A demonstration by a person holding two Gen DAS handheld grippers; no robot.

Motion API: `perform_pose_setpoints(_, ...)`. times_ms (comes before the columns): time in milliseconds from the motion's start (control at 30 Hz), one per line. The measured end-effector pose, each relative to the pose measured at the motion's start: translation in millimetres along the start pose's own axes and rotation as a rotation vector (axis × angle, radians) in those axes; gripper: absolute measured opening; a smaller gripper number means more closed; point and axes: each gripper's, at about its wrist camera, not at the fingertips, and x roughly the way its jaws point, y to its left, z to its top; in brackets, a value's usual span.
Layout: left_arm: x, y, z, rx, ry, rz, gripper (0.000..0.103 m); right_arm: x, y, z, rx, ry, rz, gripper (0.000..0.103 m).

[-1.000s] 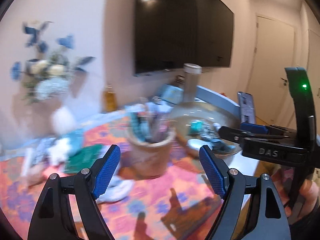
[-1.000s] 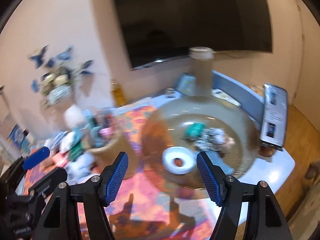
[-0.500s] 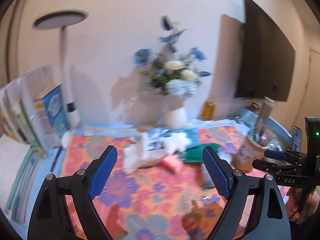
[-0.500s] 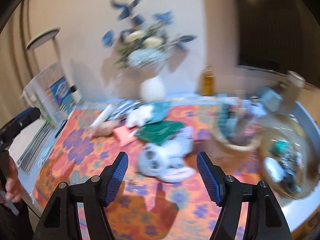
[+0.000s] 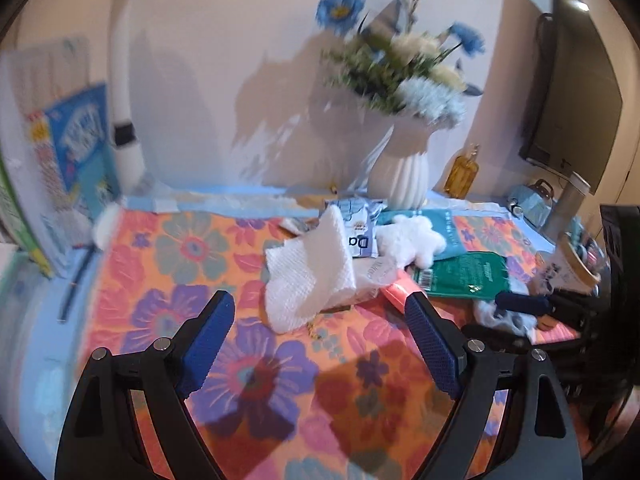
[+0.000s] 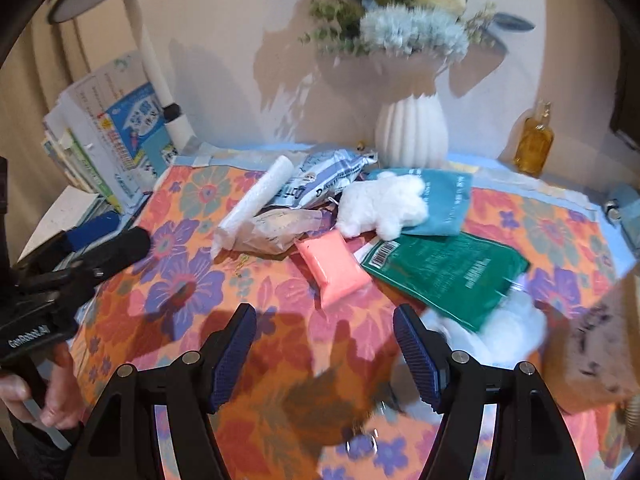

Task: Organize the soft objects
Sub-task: 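Move both open tools back over the quilt, then grasp the pink packet with the right tool while the left tool grasps the white towel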

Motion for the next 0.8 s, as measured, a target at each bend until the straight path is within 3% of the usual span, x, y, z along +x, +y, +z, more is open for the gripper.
perform_pose_setpoints(200, 57.4, 8.8, 11.7, -0.099, 0.054, -0.094, 0.084, 46.6, -10.7, 13.6, 0.038, 0.028, -0.017, 0.063)
perform_pose_setpoints(267, 70.0, 7.1, 13.6, -0.096, 0.063, -0.097, 0.079, 59.4, -11.6, 15.9, 0.044, 0.038, -0.025, 0.063)
perform_pose_setpoints(333, 80.4, 9.0, 13.9, -0.103, 0.079, -0.091, 0.063, 70.3, -10.7, 16.9, 0.050, 0.045, -0.012, 0.061)
perform_pose_setpoints(467, 98.5, 26.5, 9.9, -0.177, 0.116, -0.128, 0.041, 86.6, -5.7, 13.9, 0.020, 0.038, -0.033, 0.054)
perform_pose_setpoints(533, 101.2, 34.7, 7.9, -0.209, 0.118, -0.154, 0.016, 88.0, -2.5, 10.1, -0.006, 0.012, -0.053, 0.052)
perform_pose_setpoints(567, 102.2, 37.2, 6.5, -0.215, 0.117, -0.158, 0.009, 87.5, -1.7, 8.9, -0.010, 0.004, -0.062, 0.049)
perform_pose_setpoints(800, 78.5, 29.1, 5.2, -0.174, 0.077, -0.161, 0.005, 74.7, -3.8, 7.0, -0.002, -0.029, -0.058, 0.040)
